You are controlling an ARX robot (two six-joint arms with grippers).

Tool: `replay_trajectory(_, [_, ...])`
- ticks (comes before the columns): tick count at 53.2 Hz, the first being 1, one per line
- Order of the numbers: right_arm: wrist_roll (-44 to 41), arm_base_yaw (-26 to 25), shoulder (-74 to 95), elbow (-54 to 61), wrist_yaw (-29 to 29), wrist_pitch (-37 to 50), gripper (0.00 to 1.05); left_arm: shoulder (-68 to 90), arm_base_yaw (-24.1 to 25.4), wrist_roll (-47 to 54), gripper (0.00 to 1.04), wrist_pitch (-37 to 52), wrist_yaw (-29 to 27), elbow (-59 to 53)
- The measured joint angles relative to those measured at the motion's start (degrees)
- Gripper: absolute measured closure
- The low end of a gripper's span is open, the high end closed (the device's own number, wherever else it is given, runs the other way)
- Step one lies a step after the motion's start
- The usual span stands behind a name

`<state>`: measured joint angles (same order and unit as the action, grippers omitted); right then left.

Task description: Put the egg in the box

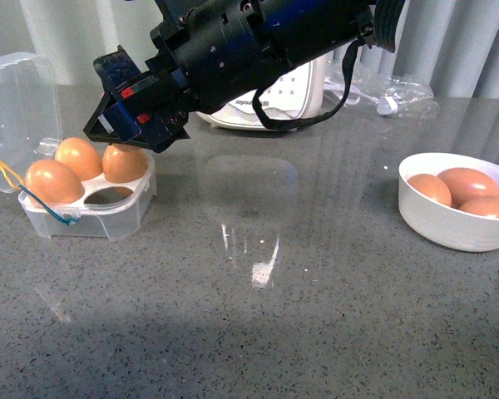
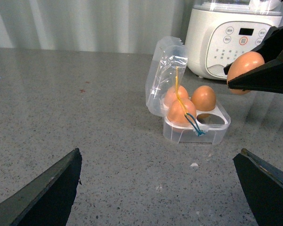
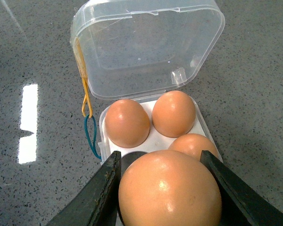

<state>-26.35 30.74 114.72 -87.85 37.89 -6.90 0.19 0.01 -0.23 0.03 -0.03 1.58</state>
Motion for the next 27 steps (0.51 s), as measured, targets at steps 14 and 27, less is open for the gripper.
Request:
replay_trajectory(14, [0.2,0.9,1.6,-1.8,1.4,-0.8,0.61,0.0,0.0,0.0,0.07,0.0,0.0,0.0])
replay_trajectory(27, [0.1,1.3,3.3,-3.5,1.7,-1.5,0.61,0.0,0.0,0.0,0.07,0.0,0.0,0.0])
